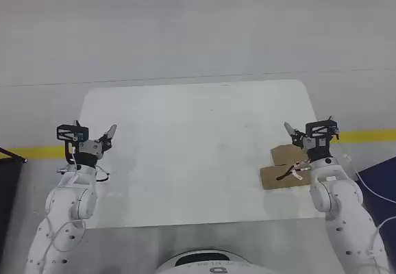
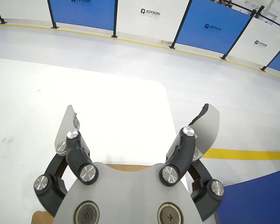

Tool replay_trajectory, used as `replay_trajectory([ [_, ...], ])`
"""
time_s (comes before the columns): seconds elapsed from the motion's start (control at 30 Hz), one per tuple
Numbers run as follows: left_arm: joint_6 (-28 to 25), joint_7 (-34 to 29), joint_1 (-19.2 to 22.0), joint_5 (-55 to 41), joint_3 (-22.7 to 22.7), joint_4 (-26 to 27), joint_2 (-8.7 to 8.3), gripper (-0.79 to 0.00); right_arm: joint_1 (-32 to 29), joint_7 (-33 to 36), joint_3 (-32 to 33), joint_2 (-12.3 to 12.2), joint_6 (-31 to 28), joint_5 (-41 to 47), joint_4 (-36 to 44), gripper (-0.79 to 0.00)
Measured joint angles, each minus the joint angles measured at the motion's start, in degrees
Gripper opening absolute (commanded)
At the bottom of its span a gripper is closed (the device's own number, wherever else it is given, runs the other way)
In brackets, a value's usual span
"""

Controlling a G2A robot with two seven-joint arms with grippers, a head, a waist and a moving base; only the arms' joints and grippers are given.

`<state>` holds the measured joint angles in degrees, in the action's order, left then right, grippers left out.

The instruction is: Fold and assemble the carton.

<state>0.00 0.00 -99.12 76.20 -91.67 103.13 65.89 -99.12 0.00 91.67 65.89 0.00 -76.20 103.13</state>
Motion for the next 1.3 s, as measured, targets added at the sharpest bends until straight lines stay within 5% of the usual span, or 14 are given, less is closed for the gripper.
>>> replay_trajectory([
  [0.43,0.0,0.0,0.0,0.0,0.0,0.0,0.00,0.000,-0.1,0.0,0.0,0.0,-0.2,0.0,0.0,0.000],
  [0.8,0.0,0.0,0.0,0.0,0.0,0.0,0.00,0.000,-12.9,-3.6,14.4,-2.4,-21.1,-8.9,2.1,0.000],
  [1.17,0.0,0.0,0.0,0.0,0.0,0.0,0.00,0.000,-12.1,-0.3,11.7,-2.4,-18.8,-15.6,1.0,0.000],
  [1.3,0.0,0.0,0.0,0.0,0.0,0.0,0.00,0.000,-11.2,5.1,12.2,-2.9,-25.2,-16.6,0.9,0.000],
])
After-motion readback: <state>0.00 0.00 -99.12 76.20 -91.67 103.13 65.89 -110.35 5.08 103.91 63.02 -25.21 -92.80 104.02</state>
